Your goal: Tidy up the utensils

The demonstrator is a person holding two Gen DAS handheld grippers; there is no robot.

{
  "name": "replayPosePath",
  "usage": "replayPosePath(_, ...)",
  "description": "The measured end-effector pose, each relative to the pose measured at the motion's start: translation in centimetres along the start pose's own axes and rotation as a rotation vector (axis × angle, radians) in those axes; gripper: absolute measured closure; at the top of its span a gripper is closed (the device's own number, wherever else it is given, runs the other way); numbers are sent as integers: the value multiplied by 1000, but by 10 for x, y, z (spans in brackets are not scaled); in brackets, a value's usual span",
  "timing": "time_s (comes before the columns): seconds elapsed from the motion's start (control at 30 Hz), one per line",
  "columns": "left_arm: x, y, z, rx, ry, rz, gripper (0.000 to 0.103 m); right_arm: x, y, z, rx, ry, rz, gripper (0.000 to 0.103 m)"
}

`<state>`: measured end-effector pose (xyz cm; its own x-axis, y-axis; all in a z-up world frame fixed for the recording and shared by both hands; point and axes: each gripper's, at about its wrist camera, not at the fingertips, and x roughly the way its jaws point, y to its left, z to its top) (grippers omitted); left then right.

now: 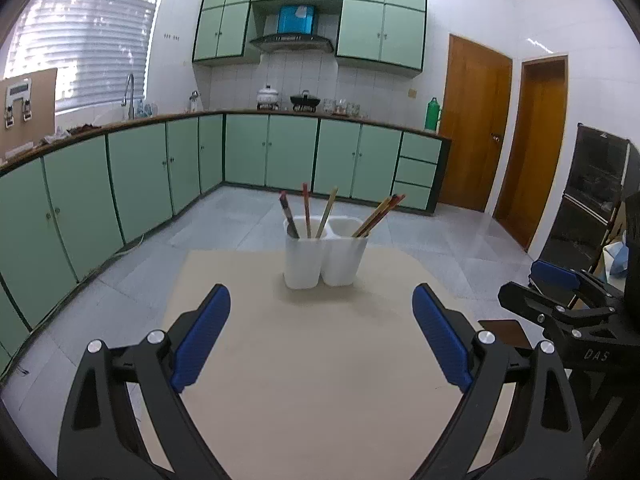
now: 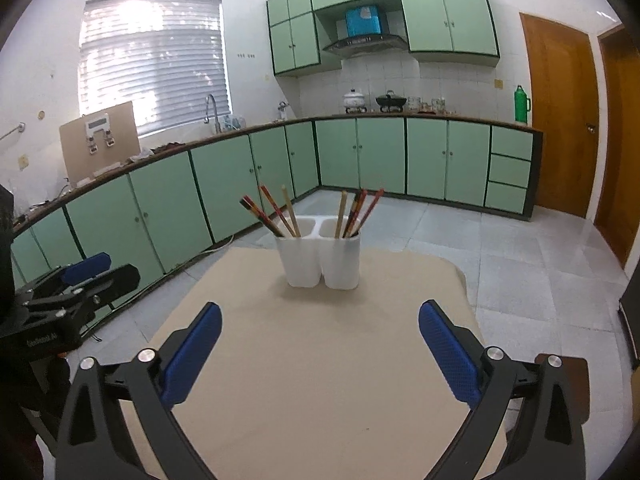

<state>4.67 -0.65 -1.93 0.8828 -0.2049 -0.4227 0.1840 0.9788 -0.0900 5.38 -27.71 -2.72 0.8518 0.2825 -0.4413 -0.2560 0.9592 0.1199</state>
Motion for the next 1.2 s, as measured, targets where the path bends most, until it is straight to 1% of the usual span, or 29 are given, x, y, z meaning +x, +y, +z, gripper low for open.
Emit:
replayPosePath(0.23,-20,-13,2,14,-39,-4,13,-18,11,10,-17,-42,11,6)
replayPosePath(0.37,-23,-17,1,22,-40,8,13,-23,13,8,-19,-50,8,6)
replayPosePath(0.53,-26,-21,1,34,-38,23,13,-23,11,7,-22,-50,-10,6)
replayPosePath(0.77,-28,-20,0,19,-44,50,13,-24,12,4,-27,-54,-28,6)
replayPosePath(1.2,-28,-15,1,6,-43,60,13,-23,13,3,-25,-55,-21,6)
